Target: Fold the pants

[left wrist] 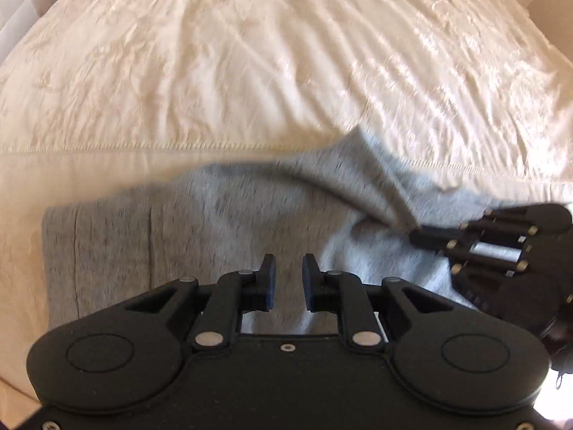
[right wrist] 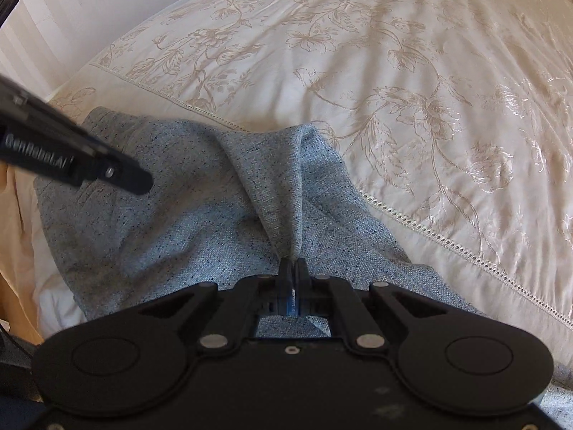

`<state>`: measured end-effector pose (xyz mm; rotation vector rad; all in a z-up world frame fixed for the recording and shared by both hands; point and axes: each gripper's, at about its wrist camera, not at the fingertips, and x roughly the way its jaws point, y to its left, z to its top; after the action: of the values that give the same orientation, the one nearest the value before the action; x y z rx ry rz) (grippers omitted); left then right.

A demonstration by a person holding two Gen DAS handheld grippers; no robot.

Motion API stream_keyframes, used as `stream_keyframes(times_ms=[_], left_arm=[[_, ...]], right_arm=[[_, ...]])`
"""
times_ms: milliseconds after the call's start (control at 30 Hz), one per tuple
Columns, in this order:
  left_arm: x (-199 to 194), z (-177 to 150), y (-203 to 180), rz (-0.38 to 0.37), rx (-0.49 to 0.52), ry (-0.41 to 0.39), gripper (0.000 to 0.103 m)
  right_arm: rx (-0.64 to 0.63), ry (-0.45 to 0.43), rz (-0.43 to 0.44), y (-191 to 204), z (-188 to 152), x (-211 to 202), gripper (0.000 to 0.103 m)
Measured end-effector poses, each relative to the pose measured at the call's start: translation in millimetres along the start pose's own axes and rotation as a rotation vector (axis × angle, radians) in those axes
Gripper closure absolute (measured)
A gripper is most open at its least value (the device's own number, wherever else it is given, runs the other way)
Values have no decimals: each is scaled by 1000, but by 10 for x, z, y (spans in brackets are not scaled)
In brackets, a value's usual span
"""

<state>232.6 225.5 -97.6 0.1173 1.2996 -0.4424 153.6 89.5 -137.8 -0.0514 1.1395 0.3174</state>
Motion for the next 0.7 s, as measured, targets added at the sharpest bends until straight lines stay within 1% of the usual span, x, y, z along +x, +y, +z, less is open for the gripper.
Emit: stream_keyframes(times_ms=[100,200,233,267,367,467,567,600,633,667,700], left_arm=[[24,354,-169,-21,55,-38,78],[135,677,-325,-57,106,-30,78],[197,761,-377,-73,123,-20,71],[244,856,-442,-84,144,-7,67],[448,997,-603,-89,212,56,67],[694,1008,-760,-46,325,146,67],[896,957,-831,3,391,213,67],[929,934,-846,14,411,222,70],[961,910,-861,26,426,225,88],[980,892,-870,56,435,224,95],[948,887,-853,82,419,185,95]], right_arm=[[1,3,4,2,-9,-7,100],[6,2,5,7,-25,-16,99],[10,0,4,6,-32,-14,99],[16,-1,5,5,-39,-11,99],[38,-6,7,-3,-53,-10,99],[53,-11,9,-14,-61,-17,99],[64,-17,13,-37,-73,-23,99],[68,-19,13,-40,-77,-28,99],[74,-20,13,-43,-77,-38,99],[78,-23,12,-49,-81,-45,99],[81,-30,7,-60,-74,-48,99]])
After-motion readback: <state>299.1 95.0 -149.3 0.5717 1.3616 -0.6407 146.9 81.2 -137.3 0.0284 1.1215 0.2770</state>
